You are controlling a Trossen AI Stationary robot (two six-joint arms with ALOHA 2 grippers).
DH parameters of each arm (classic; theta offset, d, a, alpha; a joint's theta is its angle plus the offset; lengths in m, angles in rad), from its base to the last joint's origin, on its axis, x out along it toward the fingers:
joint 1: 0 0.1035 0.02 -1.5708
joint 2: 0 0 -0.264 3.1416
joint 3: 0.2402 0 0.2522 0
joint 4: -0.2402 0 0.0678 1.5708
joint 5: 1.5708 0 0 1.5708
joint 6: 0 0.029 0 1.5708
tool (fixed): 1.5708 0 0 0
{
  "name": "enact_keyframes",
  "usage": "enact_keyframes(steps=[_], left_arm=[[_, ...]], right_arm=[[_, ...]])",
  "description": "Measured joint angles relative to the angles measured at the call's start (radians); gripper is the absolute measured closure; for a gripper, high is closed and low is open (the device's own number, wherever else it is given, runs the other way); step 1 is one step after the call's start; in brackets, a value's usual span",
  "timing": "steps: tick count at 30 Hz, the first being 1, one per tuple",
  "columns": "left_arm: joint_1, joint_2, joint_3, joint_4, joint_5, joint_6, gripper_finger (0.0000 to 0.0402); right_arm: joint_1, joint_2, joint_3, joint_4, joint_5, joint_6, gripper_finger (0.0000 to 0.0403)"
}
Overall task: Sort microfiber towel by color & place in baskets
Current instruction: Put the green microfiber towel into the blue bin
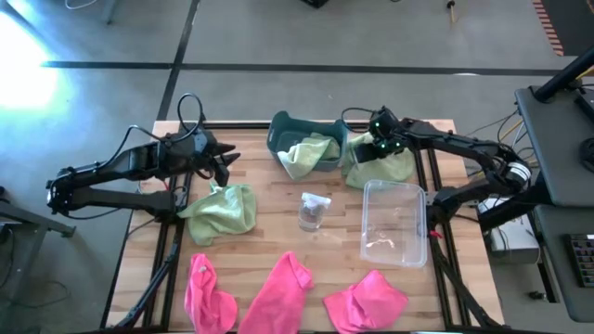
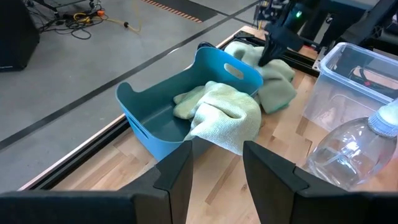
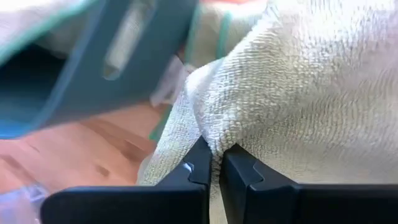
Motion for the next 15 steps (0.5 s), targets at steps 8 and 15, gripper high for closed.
enact_keyframes(steps=[8,15], left_arm=[[0.000,0.000,0.000,-0.011,0.000,0.000,0.0276],[0.000,0.000,0.000,-0.011,0.000,0.000,0.0276]], right_arm=[[0.000,-0.042,0.052,-0.001,0.002,0.008,0.0393],[0.013,-0.055,0.182,-0.001,0.002,0.010,0.0393]])
